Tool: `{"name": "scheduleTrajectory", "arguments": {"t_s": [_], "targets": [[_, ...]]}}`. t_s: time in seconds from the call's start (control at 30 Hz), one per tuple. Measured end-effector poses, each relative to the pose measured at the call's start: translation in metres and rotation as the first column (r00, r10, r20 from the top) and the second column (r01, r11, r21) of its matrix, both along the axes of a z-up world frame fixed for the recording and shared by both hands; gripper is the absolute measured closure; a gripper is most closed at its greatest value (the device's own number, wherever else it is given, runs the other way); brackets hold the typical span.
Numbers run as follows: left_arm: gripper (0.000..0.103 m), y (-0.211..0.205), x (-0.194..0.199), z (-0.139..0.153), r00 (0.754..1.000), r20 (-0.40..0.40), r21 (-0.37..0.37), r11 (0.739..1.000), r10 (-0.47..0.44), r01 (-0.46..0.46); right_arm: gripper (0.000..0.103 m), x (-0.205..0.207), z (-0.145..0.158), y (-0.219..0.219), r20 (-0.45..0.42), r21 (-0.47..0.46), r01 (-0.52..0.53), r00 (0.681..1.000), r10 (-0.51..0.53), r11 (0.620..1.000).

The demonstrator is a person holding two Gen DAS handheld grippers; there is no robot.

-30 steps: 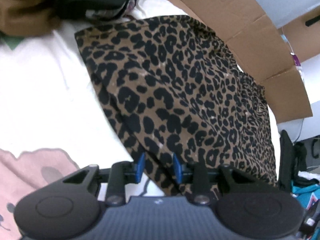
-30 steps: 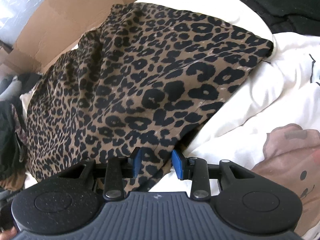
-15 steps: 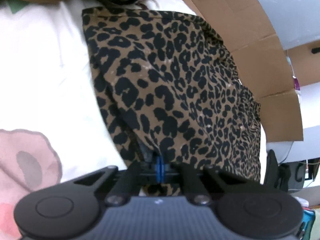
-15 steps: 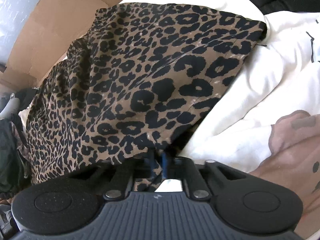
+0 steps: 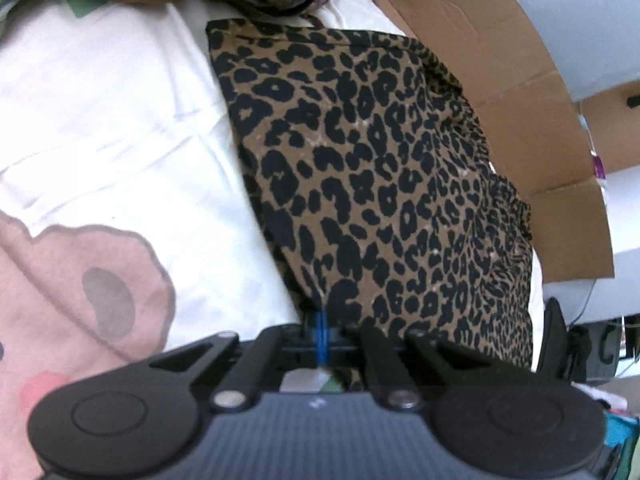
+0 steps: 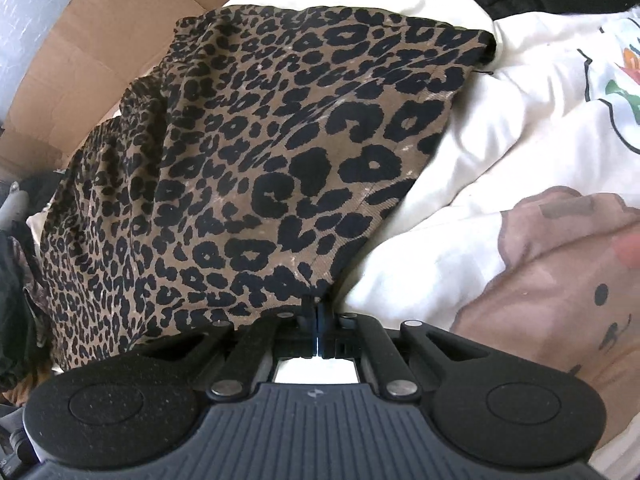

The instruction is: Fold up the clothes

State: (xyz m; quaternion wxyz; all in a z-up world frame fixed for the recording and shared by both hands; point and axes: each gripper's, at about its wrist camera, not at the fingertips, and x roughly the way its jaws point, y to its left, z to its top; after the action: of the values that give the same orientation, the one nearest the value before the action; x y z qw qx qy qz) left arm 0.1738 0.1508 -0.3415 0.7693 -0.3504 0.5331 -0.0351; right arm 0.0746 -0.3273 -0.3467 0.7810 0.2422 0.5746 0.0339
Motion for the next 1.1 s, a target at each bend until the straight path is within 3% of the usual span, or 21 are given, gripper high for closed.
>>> {"name": "scheduleTrajectory", "arguments": {"t_s": [0.17,0.33,0.57,0.83,1.1], "targets": [[0.096,0.003,0.01,0.015,0.992,-0.026,0.119,0.985,-0.126,0.128,0.102,0.008,0.009,0.003,-0.019,-0.052,-0.049,0.999,0.048,0.997],[0.09,0.025,0.025,0.044,0.989,0.032,0.194,0.972,-0.141,0.132,0.087,0.011,0.039,0.002,0.057,-0.158,-0.144,0.986,0.154,0.977],[0.089,0.014,0.075,0.07,0.972,0.123,0.26,0.951,-0.202,0.165,0.085,0.043,0.057,-0.012,0.141,-0.246,-0.132,0.975,0.17,0.96],[0.089,-0.02,0.141,0.074,0.921,0.183,0.341,0.901,-0.343,0.268,0.084,0.092,0.052,-0.014,0.181,-0.327,-0.183,0.951,0.252,0.927],[0.088,-0.062,0.183,0.063,0.872,0.179,0.367,0.853,-0.456,0.371,0.084,0.106,0.024,-0.012,0.111,-0.342,-0.259,0.943,0.313,0.903]]}}
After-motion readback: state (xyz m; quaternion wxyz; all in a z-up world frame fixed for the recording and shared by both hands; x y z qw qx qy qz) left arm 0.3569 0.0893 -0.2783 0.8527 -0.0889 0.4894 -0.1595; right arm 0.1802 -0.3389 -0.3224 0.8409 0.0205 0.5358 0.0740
